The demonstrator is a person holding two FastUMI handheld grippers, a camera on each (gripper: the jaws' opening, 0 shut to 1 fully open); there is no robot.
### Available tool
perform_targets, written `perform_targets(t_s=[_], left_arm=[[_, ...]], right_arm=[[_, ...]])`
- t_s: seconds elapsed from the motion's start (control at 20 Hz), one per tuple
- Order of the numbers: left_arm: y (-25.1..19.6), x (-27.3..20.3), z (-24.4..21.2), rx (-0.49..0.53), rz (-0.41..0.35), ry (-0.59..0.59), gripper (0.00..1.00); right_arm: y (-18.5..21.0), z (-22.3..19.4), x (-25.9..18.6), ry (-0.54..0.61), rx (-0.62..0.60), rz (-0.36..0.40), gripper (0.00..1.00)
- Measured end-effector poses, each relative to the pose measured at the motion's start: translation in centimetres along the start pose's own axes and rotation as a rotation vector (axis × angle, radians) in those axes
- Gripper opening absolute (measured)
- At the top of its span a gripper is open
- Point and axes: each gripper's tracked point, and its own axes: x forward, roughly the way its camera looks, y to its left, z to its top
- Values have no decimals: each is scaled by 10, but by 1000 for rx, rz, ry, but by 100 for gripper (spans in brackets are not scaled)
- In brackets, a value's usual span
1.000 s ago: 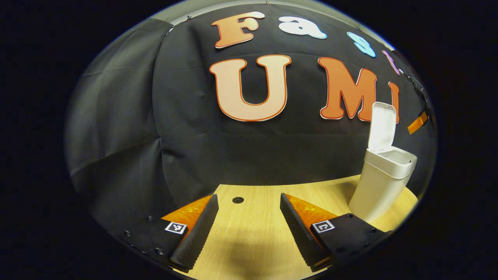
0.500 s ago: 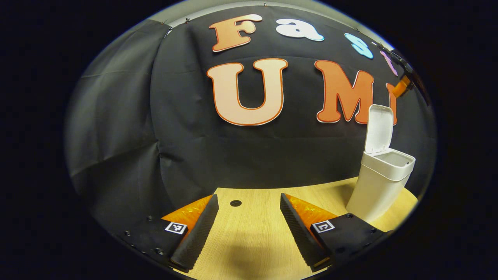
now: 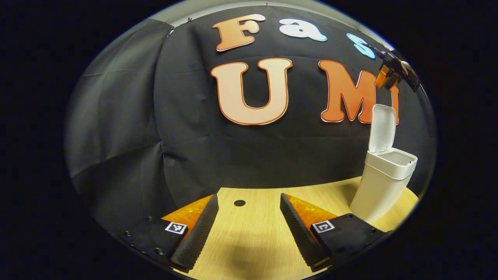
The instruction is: Press the lid of the desktop garbage bin to open it, pick up the crumpled paper on the desktop and throw it into the bin, then pick up the pop can on the desktop and drop it into the bin, and finally close the garbage bin lid.
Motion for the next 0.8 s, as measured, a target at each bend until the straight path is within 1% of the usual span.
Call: perform_targets(t_s=[0.1, 0.2, 0.3, 0.4, 0.45, 0.55, 0.8], left_arm=[[3, 0, -3, -4, 4, 7, 100], [8, -1, -6, -9, 12, 12, 100], [13, 0, -7, -10, 21, 15, 100], [16, -1, -9, -12, 24, 17, 100], [16, -2, -10, -16, 22, 22, 100], [16, 0, -11, -21, 21, 25, 100], [10, -1, -7, -17, 9, 16, 100]], right_arm=[[-7, -5, 17, 26, 0, -31, 99], [-10, -13, 31, 53, 12, -44, 99], [-9, -22, 38, 83, 39, -36, 99], [-8, -33, 44, 107, 34, -37, 99], [-9, -38, 45, 119, 23, -42, 99], [-4, -46, 45, 128, 20, -29, 100], [-3, -62, 30, 142, 31, -4, 99]])
